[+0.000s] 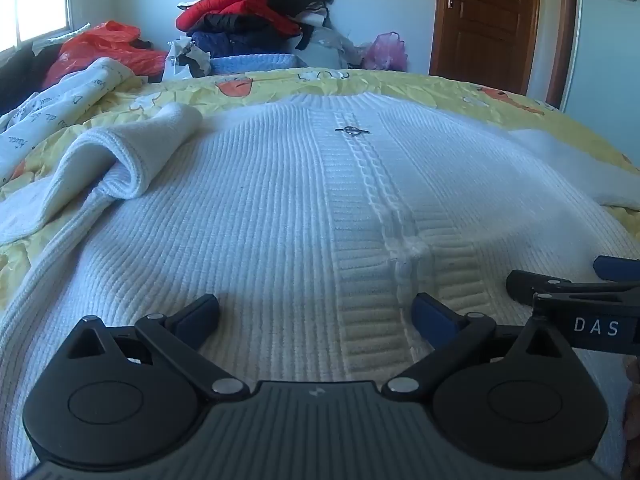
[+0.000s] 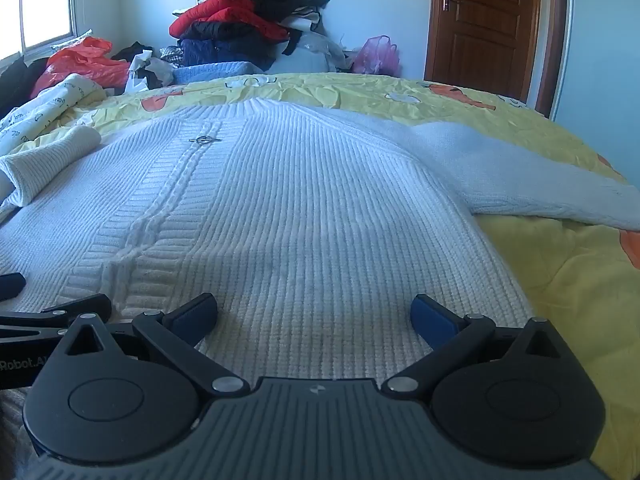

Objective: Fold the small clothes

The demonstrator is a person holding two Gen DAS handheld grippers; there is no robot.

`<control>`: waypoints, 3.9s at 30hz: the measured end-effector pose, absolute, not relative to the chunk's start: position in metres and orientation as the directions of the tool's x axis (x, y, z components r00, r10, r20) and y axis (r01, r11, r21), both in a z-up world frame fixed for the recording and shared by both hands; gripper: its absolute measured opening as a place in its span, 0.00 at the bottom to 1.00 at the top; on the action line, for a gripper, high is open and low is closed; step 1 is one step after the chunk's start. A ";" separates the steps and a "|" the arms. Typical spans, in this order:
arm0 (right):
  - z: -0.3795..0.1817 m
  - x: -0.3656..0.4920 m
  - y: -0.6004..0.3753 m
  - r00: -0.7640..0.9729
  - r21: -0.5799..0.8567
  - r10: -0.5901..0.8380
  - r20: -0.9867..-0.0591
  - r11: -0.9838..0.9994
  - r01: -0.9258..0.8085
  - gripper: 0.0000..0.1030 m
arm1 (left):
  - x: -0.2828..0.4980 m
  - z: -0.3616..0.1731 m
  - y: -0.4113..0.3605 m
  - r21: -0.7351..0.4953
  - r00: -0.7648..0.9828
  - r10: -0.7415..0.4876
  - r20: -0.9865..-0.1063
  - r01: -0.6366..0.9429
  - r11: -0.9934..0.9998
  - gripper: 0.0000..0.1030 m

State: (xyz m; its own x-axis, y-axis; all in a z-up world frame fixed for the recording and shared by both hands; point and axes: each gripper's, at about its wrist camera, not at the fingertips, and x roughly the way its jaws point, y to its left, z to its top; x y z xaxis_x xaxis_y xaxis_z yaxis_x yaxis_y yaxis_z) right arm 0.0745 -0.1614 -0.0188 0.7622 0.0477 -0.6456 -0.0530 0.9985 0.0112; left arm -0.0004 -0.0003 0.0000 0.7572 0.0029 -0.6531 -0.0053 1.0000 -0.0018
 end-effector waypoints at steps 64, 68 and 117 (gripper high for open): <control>-0.019 0.072 -0.161 0.766 0.011 0.048 -0.642 0.999 -0.053 1.00 | -0.001 0.001 -0.001 0.012 0.753 0.013 -0.657 -0.008 1.000 1.00; -0.019 0.072 -0.161 0.766 0.011 0.048 -0.641 0.999 -0.053 1.00 | -0.001 0.001 -0.002 0.012 0.753 0.013 -0.657 -0.007 1.000 1.00; 0.019 0.087 -0.490 0.905 0.642 -0.048 -0.422 0.689 0.336 0.93 | -0.001 0.001 -0.002 0.012 0.754 0.013 -0.657 -0.008 1.000 1.00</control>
